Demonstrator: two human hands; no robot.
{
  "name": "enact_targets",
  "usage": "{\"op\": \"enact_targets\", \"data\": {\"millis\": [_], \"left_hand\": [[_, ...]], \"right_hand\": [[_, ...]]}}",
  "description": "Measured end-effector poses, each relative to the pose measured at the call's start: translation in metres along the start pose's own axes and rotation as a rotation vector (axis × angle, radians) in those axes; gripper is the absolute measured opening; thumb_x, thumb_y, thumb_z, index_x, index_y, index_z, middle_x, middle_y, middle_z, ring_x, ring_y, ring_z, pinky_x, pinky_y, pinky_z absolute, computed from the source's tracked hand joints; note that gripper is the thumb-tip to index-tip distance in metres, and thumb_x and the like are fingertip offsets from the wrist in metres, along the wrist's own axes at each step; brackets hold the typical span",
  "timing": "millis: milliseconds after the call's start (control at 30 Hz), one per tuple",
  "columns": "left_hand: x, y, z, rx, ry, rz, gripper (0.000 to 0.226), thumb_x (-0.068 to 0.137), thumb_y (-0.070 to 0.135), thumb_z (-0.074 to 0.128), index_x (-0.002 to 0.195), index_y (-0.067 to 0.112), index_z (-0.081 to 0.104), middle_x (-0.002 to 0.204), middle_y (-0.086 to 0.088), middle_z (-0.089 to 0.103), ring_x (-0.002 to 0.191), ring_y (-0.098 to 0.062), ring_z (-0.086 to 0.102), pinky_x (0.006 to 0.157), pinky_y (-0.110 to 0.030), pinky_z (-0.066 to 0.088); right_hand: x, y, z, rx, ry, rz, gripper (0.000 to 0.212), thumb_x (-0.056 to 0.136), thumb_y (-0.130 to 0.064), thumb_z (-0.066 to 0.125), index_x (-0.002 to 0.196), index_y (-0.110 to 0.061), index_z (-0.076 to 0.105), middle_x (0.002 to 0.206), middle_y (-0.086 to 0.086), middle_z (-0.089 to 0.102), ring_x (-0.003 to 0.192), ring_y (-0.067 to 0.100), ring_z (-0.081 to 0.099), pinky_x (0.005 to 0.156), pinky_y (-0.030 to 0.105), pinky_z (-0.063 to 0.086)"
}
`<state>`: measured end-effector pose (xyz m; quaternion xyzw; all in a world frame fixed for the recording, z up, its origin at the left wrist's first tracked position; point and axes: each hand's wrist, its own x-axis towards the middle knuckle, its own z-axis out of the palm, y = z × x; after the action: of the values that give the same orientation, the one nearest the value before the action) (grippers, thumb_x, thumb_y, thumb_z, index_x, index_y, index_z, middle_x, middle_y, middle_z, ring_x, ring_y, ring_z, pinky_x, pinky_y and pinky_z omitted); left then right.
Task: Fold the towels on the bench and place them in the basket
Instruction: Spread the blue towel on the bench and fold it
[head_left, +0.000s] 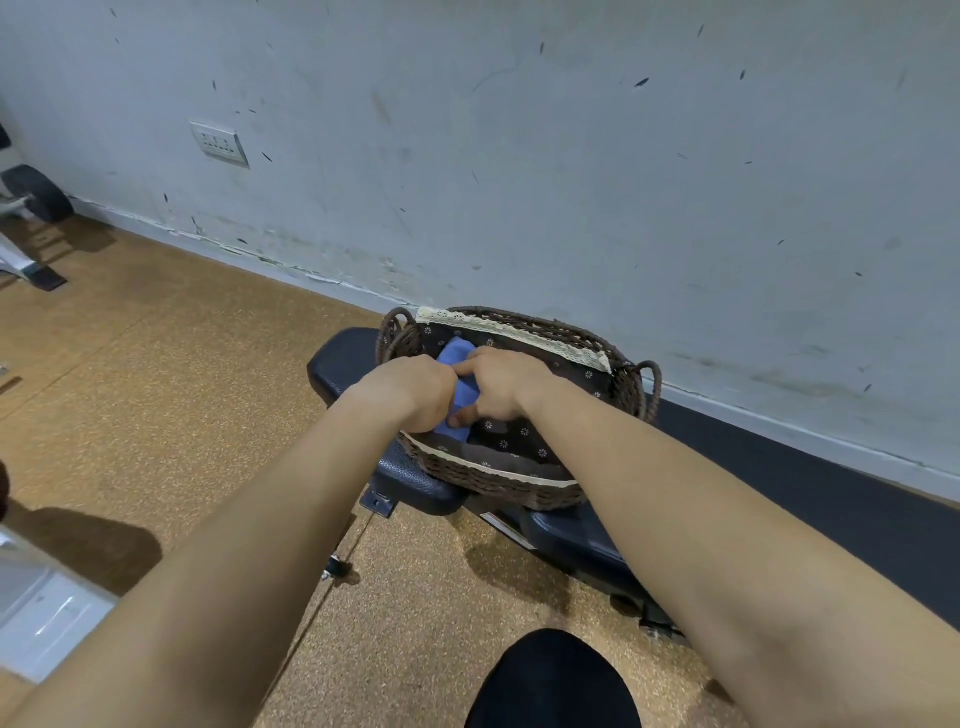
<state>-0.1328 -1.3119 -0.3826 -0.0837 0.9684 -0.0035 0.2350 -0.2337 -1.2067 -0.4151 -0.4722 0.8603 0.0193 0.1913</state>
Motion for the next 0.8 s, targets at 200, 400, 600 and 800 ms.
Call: {"op": "enact_targets", "data": {"millis": [200, 400, 600, 800], "left_hand": [[-0.028, 0.008, -0.014, -0.216, 0.058, -0.026, 0.038, 0.094, 0.007, 0.043, 0.118, 0.018, 0.07, 0.121, -0.008, 0.068, 0.109, -0.027, 0.062, 0.094, -0.04, 0.051], [-0.074, 0.035, -0.034, -0.279, 0.143, -0.052, 0.027, 0.096, 0.015, 0.044, 0.105, 0.012, 0.068, 0.117, -0.01, 0.069, 0.101, -0.025, 0.063, 0.093, -0.04, 0.051], [-0.117, 0.092, -0.052, -0.346, 0.227, 0.019, 0.025, 0.093, 0.022, 0.052, 0.111, 0.023, 0.07, 0.112, 0.001, 0.07, 0.108, -0.021, 0.061, 0.099, -0.035, 0.048], [-0.129, 0.176, -0.067, -0.309, 0.25, 0.158, 0.024, 0.094, 0.02, 0.05, 0.107, 0.021, 0.07, 0.109, 0.001, 0.071, 0.105, -0.022, 0.063, 0.093, -0.033, 0.049]], "right_hand": [[-0.039, 0.002, -0.029, 0.026, 0.09, 0.029, 0.052, 0.097, -0.039, 0.056, 0.147, -0.026, 0.047, 0.143, 0.004, 0.055, 0.127, 0.028, 0.054, 0.099, 0.039, 0.048], [-0.121, 0.011, -0.059, 0.014, 0.15, 0.082, 0.035, 0.092, -0.036, 0.057, 0.123, -0.023, 0.063, 0.125, 0.004, 0.063, 0.111, 0.028, 0.059, 0.084, 0.034, 0.047], [-0.226, 0.029, -0.076, -0.013, 0.195, 0.164, 0.044, 0.093, -0.043, 0.058, 0.133, -0.024, 0.059, 0.132, 0.004, 0.057, 0.12, 0.027, 0.056, 0.096, 0.039, 0.049], [-0.322, 0.067, -0.066, -0.006, 0.205, 0.276, 0.046, 0.097, -0.044, 0.053, 0.139, -0.024, 0.053, 0.138, 0.003, 0.05, 0.128, 0.025, 0.05, 0.098, 0.038, 0.044]]}}
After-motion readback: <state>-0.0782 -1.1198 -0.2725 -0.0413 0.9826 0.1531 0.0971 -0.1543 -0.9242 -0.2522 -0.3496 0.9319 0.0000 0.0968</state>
